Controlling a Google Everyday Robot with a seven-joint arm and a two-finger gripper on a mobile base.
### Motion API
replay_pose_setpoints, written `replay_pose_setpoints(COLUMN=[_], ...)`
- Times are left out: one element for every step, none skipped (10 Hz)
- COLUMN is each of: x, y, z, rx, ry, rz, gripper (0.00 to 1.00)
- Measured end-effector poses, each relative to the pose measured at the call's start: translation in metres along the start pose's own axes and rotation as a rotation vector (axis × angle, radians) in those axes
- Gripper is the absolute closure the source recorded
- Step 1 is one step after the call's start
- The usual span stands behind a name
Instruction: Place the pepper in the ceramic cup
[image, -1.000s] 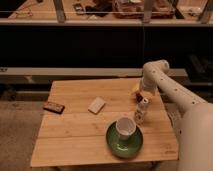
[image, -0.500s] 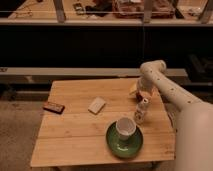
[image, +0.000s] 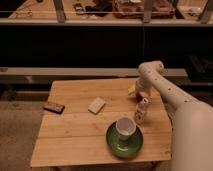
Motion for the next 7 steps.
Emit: replay_pose_setpoints(x=[-0.0020,-0.0046,-0.0061,-0.0079,-0.0091,-0.0089,-0.0090], y=[0.0006,0.0013,0.0010,0.0023,0.0049,0.0062,0.0071], z=[0.0028,0.0055,0.0070,0.0080,0.0083,0.0083,0.0076], rx=[0.005,0.016,0.034,0.056,0.074,0.083,0.091], ry=[-0.012,-0.026,-0.035,-0.046,-0.056,-0.059,-0.064], rz=[0.014,0.035,0.055,0.080,0.102,0.111,0.115], gripper=[0.31,0.42,0.51,0.61,0.73,0.81,0.91])
